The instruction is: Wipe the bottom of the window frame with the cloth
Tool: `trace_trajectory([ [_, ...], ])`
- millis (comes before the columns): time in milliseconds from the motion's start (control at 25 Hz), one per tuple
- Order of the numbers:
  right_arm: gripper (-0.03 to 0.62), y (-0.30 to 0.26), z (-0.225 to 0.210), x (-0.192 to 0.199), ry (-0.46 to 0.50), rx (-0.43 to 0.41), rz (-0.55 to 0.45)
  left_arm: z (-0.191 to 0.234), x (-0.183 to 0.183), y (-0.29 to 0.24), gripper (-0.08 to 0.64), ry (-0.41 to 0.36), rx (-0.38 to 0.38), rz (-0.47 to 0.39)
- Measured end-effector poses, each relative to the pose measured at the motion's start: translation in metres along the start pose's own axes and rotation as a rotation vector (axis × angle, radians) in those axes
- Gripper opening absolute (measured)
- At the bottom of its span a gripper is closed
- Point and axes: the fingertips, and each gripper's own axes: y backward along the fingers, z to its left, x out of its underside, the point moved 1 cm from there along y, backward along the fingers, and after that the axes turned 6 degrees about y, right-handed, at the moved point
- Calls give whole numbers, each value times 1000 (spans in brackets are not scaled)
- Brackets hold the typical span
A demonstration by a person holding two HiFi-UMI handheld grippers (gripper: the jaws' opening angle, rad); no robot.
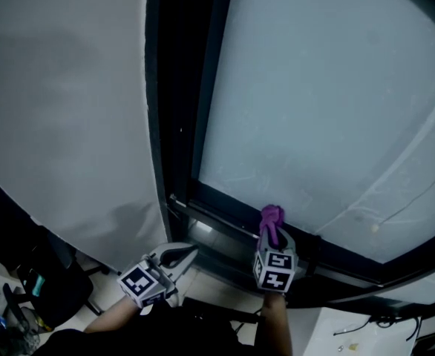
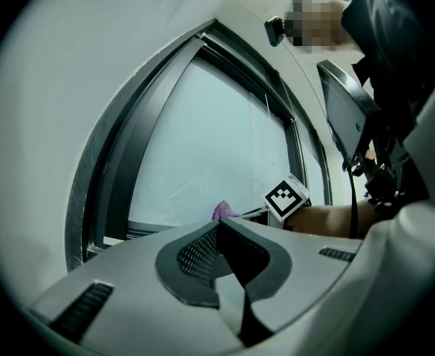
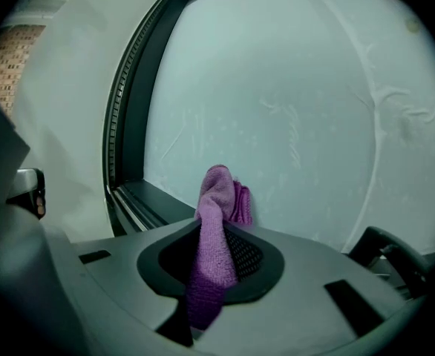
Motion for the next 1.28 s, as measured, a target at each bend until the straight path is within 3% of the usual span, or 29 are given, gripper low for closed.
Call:
trace_trajectory([
  [600,66,31,-45,25,-232,185,-65,-3,15,4,0,16,19,28],
  [800,66,35,-50,32,-301,208,-91,-6,14,-4,0,16,38,25],
  [1080,66,46,-59,43,-582,206,-196,-13,17,-13,0,19,69,48],
  [1280,66,52,-63,49,-665,203,-221,-18,19,-21,0,4,99,61],
])
